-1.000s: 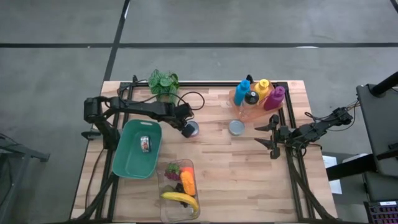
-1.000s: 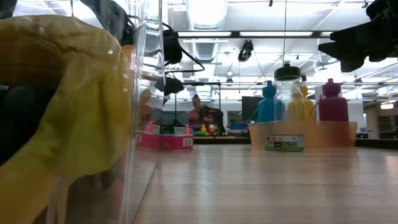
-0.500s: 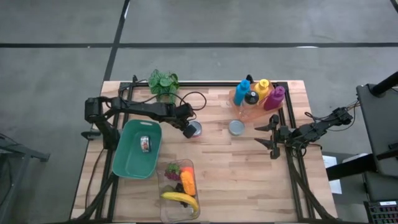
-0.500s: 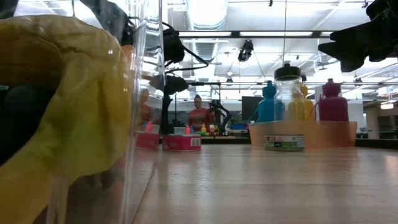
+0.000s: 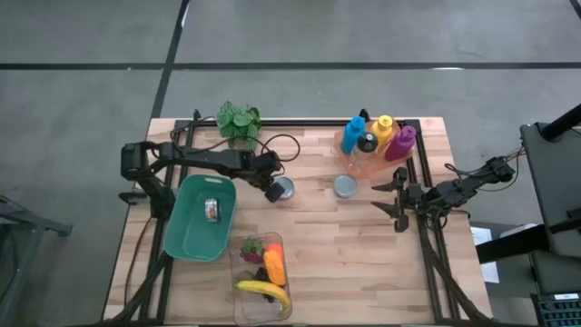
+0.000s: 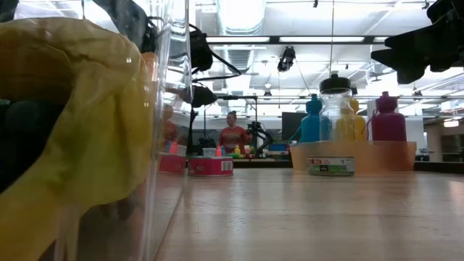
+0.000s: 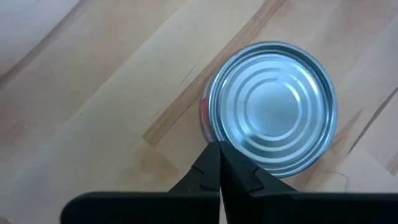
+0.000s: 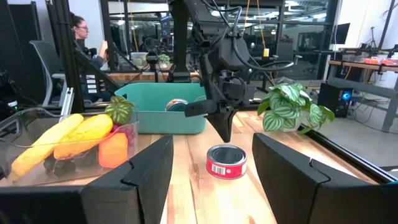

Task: Pick & Place Food Item
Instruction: Put the red tuna can into the blue bin

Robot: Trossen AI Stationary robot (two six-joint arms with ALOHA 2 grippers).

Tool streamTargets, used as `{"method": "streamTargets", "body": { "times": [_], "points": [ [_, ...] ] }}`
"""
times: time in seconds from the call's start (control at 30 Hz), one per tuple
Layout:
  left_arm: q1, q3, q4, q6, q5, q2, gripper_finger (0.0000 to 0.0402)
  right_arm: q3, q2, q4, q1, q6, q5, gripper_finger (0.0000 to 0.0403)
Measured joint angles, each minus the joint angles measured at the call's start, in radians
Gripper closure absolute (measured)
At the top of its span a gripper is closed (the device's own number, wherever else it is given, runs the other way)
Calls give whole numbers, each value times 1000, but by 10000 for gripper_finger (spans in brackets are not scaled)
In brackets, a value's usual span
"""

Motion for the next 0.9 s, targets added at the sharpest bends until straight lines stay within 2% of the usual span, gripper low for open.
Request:
{"method": "streamTargets", "body": {
  "times": [0.9],
  "points": [
    [-14,2,11,27,16,49,401,0,0,0,0,0,0,186]
  ]
}}
